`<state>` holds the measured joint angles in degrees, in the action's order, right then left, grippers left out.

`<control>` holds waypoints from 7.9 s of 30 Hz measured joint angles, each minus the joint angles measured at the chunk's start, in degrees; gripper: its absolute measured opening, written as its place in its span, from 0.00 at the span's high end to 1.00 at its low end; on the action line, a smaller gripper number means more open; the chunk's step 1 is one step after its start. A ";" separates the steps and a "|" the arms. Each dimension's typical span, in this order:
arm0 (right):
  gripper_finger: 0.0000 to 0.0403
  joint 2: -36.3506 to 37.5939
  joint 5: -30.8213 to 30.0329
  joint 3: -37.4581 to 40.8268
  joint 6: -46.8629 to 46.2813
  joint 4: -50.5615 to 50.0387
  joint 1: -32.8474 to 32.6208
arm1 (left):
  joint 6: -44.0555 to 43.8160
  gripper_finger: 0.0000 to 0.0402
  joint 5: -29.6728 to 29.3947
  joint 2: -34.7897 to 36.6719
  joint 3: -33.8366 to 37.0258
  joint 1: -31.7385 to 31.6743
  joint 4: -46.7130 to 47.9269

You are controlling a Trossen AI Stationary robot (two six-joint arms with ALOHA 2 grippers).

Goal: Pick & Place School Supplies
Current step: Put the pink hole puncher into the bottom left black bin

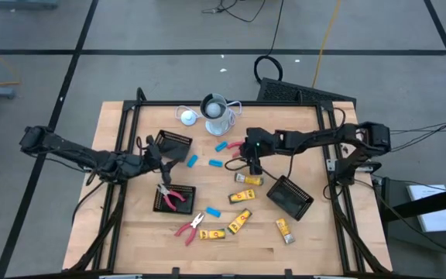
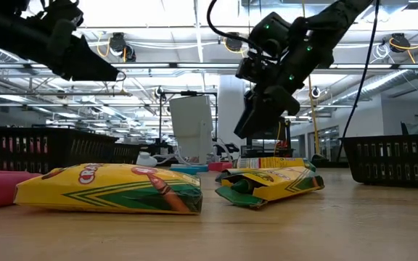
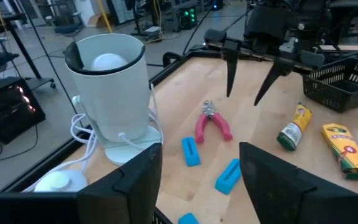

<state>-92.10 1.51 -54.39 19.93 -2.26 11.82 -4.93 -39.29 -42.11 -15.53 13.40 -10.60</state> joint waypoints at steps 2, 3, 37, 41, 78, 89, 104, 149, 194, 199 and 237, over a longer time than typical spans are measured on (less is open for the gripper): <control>0.48 -1.39 1.65 -0.09 0.24 1.47 0.68 | 0.00 0.46 0.39 0.00 0.00 -0.81 0.00; 0.48 -2.42 2.22 -0.33 0.22 1.95 0.97 | 0.00 0.47 0.52 0.00 0.00 -1.22 -0.01; 0.93 -13.74 -2.27 -7.67 2.70 -3.60 -1.32 | 0.39 0.52 3.26 0.00 0.00 -3.88 0.51; 0.93 -7.84 -3.57 -7.85 2.32 -2.65 -4.41 | 0.74 0.52 3.31 0.00 0.00 -3.88 0.64; 0.93 -6.22 18.32 -8.87 -2.65 35.09 -15.15 | 11.44 0.52 32.79 -30.19 1.69 -5.51 -53.66; 0.93 -7.36 18.21 -8.92 -2.83 34.01 -15.17 | 13.24 0.52 38.46 -35.56 -2.39 -7.05 -57.53; 0.93 -7.38 18.26 -8.90 -2.87 34.80 -14.76 | 12.48 0.52 39.05 -35.58 -3.87 -7.10 -57.01; 0.70 -7.34 12.52 -8.76 -3.48 31.70 -14.91 | 17.33 0.88 35.66 -39.98 -6.62 -6.30 -53.80; 0.64 5.57 -4.80 6.71 -11.70 24.67 -22.08 | 2.59 0.88 -6.24 -17.99 9.31 28.40 -35.46; 0.64 5.58 -4.76 6.71 -11.70 24.66 -22.23 | -1.89 0.88 -6.20 -18.31 10.58 28.43 -34.41; 0.65 5.57 -4.35 6.69 -11.73 24.26 -23.19 | 2.14 0.47 -20.26 -17.33 14.59 38.87 -44.15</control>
<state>-86.53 -2.83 -47.70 8.20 22.00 -11.37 -2.79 -59.56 -59.44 -0.94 52.27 -54.75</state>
